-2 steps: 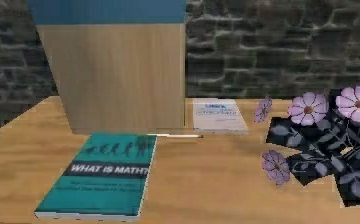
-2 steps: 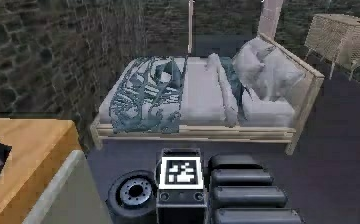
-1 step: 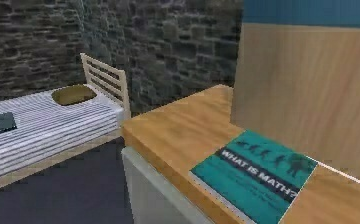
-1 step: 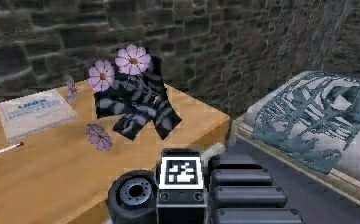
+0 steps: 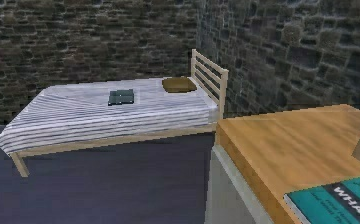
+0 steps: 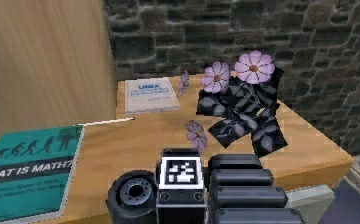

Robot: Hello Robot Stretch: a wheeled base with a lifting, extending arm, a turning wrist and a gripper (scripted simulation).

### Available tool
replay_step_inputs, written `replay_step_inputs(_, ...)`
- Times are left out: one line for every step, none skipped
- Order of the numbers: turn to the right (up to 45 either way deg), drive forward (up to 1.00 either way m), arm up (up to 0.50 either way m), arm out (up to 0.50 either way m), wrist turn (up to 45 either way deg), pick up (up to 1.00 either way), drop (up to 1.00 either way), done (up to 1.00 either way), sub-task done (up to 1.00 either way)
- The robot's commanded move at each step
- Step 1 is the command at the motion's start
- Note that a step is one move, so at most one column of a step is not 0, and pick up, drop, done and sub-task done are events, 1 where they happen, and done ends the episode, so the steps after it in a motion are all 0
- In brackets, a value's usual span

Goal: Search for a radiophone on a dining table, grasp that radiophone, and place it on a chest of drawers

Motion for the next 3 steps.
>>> replay_step_inputs(0.0, 0.00, 0.00, 0.14, 0.0, 0.00, 0.00, 0.00, 0.00)
replay_step_inputs(0.0, 0.00, 0.00, 0.00, 45.0, 0.00, 0.00, 0.00, 0.00)
replay_step_inputs(0.0, 0.00, 0.00, 0.00, 45.0, 0.00, 0.00, 0.00, 0.00)
